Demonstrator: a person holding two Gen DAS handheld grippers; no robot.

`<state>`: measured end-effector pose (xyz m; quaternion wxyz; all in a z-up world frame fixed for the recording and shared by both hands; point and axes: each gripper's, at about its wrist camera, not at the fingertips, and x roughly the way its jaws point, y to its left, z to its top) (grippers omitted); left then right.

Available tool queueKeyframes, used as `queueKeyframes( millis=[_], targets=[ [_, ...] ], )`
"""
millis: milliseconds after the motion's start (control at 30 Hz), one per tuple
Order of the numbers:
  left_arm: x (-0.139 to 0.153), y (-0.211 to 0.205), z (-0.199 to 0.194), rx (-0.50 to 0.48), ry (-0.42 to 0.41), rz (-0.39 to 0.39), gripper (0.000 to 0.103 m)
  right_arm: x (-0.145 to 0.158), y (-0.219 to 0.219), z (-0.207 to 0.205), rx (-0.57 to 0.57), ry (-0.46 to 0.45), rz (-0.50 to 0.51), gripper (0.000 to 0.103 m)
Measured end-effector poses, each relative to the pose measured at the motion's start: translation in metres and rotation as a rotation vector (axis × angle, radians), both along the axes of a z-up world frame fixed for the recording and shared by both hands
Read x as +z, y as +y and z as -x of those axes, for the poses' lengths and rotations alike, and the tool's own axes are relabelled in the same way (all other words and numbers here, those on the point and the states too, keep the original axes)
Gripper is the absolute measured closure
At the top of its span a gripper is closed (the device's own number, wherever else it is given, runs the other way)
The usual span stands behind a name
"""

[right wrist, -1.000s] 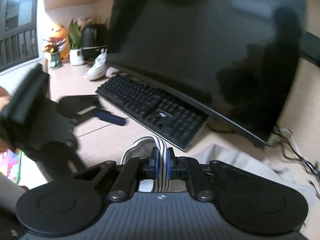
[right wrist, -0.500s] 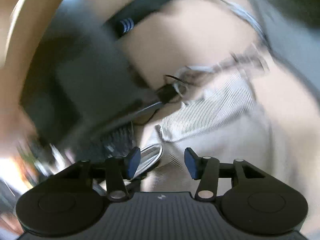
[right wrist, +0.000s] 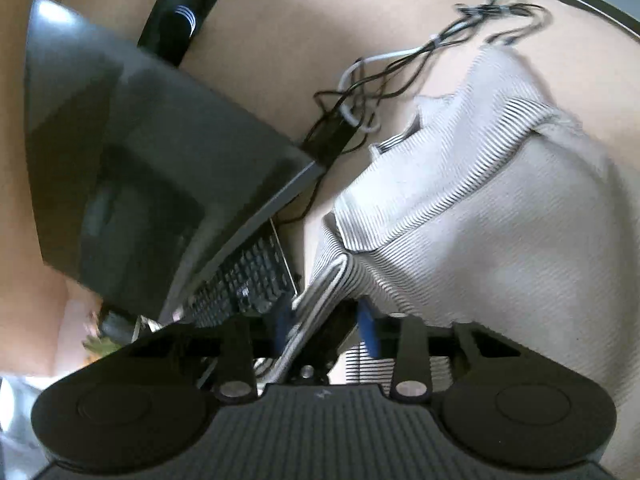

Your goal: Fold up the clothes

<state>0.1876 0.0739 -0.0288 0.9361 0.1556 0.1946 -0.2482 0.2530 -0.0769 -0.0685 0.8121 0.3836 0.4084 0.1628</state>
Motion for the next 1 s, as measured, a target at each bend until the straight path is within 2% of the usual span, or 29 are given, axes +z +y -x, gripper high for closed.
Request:
queueKeyframes(
  millis=[33, 67, 100, 167, 367, 433, 500, 567, 633, 767, 867, 933, 1000],
  targets=[
    [0.001, 0.006, -0.004, 0.045, 0.023, 0.03, 0.072, 0.003, 0.002, -0.005, 0.029, -0.021, 0.026, 0.089],
    [0.003, 0.015, -0.008, 0.092, 0.054, 0.078, 0.048, 0.007, 0.004, -0.011, 0.052, -0.046, 0.052, 0.1],
    [0.004, 0.025, -0.012, 0.134, 0.09, 0.135, 0.022, 0.011, 0.006, -0.016, 0.076, -0.072, 0.078, 0.1],
    [0.004, 0.042, -0.02, 0.218, 0.141, 0.228, 0.01, 0.022, 0.005, -0.031, 0.104, -0.142, 0.136, 0.1],
    [0.0, 0.057, -0.035, 0.313, 0.222, 0.358, 0.007, 0.078, -0.03, -0.072, 0.087, -0.396, 0.232, 0.1],
    [-0.002, 0.05, -0.04, 0.293, 0.239, 0.378, 0.006, 0.09, -0.045, -0.079, 0.061, -0.48, 0.327, 0.1],
    [-0.006, 0.04, -0.042, 0.277, 0.25, 0.376, 0.004, 0.089, -0.06, -0.083, 0.017, -0.518, 0.426, 0.1],
    [-0.01, 0.03, -0.045, 0.261, 0.262, 0.37, 0.004, 0.078, -0.074, -0.086, -0.032, -0.514, 0.531, 0.1],
    [-0.015, 0.02, -0.052, 0.249, 0.281, 0.36, 0.003, 0.06, -0.084, -0.089, -0.068, -0.47, 0.629, 0.101],
    [-0.024, 0.005, -0.07, 0.246, 0.313, 0.344, 0.002, 0.022, -0.1, -0.087, -0.112, -0.324, 0.7, 0.1],
    [-0.027, 0.0, -0.085, 0.244, 0.321, 0.345, 0.002, 0.005, -0.109, -0.085, -0.169, -0.272, 0.694, 0.098],
    [-0.028, -0.002, -0.094, 0.242, 0.322, 0.343, 0.002, 0.0, -0.109, -0.085, -0.15, -0.287, 0.628, 0.097],
    [-0.032, -0.003, -0.105, 0.247, 0.33, 0.34, 0.001, -0.005, -0.1, -0.089, -0.089, -0.315, 0.604, 0.089]
  ],
)
